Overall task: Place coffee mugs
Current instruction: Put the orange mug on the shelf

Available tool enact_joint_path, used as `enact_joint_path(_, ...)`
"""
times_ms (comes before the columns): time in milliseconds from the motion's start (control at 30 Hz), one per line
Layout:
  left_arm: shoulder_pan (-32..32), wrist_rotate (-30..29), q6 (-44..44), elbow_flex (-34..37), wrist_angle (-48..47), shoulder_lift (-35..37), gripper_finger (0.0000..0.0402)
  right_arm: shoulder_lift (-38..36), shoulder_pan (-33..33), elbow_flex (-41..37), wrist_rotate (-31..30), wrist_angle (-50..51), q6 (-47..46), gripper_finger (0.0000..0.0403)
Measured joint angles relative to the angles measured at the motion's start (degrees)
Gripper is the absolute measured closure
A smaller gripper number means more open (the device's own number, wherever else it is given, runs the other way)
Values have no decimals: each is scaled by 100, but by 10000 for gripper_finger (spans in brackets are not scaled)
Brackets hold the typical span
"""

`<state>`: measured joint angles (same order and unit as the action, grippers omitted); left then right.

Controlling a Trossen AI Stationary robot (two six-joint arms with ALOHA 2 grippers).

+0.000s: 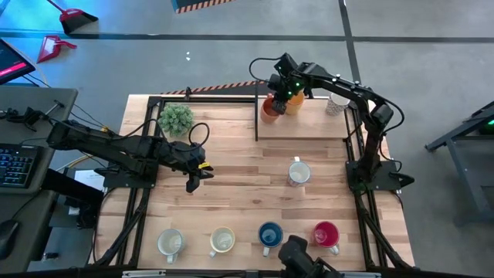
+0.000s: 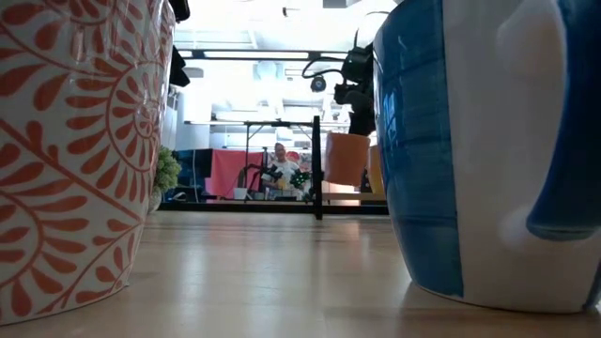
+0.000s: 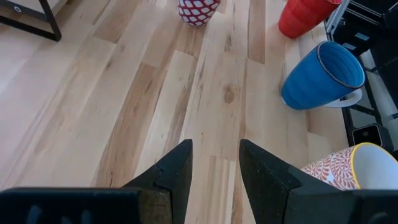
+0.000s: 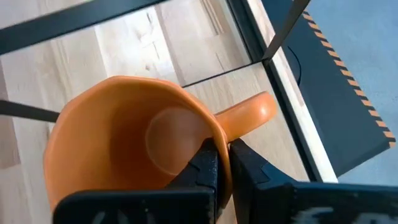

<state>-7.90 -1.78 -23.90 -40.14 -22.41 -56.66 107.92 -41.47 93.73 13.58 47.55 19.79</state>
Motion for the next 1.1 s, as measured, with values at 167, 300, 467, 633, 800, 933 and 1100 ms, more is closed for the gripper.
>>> enact_joint_path(167,0,-1,-2,0,0,0,282,0,36,-2,-10,196,24,403)
enact_joint_path(300,0,-33,-2,0,0,0,282,0,46,-2,0,109,22,403)
enact_joint_path(467,0,-39,-2,0,0,0,282,9,64,-2,5,110,22,403)
enact_joint_path(633,0,-42,-2,0,0,0,282,216,141,-2,9,140,-17,403)
enact_joint_path(800,0,-42,-4,0,0,0,282,310,253,9,-92,50,126,403)
enact_joint_path(933,-2,-42,-7,0,0,-1,282,319,239,9,-102,1,147,403)
enact_joint_path(1100,0,-42,-2,0,0,0,282,319,225,9,-120,14,148,403)
